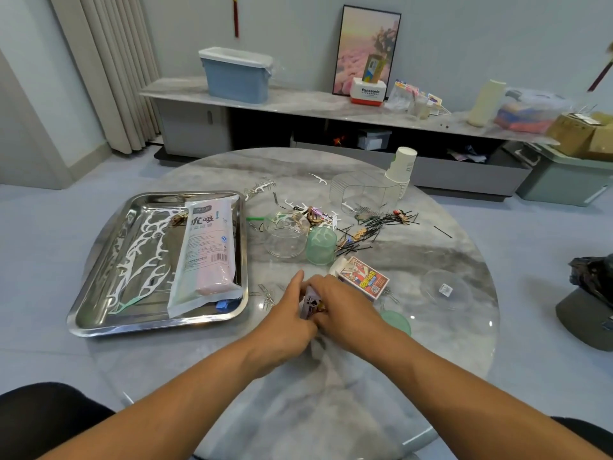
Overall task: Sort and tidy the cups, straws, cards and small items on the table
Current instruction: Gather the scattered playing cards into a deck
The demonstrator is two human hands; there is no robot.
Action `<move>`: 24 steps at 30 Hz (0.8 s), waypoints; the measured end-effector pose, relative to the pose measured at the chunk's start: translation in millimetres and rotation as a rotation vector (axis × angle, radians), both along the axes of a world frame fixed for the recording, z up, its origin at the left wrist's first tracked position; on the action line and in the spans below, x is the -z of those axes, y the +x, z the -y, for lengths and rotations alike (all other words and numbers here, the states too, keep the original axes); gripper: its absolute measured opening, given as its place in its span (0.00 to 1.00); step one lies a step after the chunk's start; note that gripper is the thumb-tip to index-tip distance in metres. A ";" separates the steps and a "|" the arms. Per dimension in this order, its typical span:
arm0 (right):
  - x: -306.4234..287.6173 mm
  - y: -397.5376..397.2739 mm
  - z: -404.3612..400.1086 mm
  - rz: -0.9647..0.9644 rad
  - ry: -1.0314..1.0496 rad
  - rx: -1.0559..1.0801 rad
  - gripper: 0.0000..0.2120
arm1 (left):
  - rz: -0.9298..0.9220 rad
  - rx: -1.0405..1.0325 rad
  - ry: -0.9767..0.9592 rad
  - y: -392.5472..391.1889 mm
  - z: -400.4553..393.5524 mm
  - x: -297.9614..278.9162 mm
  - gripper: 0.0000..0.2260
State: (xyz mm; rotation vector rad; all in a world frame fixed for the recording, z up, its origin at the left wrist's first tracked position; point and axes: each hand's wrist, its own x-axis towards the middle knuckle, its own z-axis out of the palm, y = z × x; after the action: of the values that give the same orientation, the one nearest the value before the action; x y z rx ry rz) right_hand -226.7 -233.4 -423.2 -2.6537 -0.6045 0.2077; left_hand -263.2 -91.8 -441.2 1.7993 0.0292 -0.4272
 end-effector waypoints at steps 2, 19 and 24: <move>-0.7 2.8 -0.3 -0.053 0.164 0.111 0.15 | -0.011 -0.031 -0.078 -0.4 1.8 -1.8 0.48; -36.3 38.2 16.8 0.045 0.502 0.368 0.22 | -0.251 -0.641 -1.052 26.7 -24.7 -66.5 0.09; -3.6 60.6 51.6 -0.039 -0.290 0.437 0.50 | -0.309 -0.622 -1.039 24.6 -34.9 -68.7 0.13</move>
State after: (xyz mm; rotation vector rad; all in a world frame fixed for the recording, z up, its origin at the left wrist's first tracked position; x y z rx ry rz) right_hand -166.2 -285.0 -419.6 -2.9696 0.0321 0.2314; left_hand -238.6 -56.9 -372.5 0.6315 0.4807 -0.1910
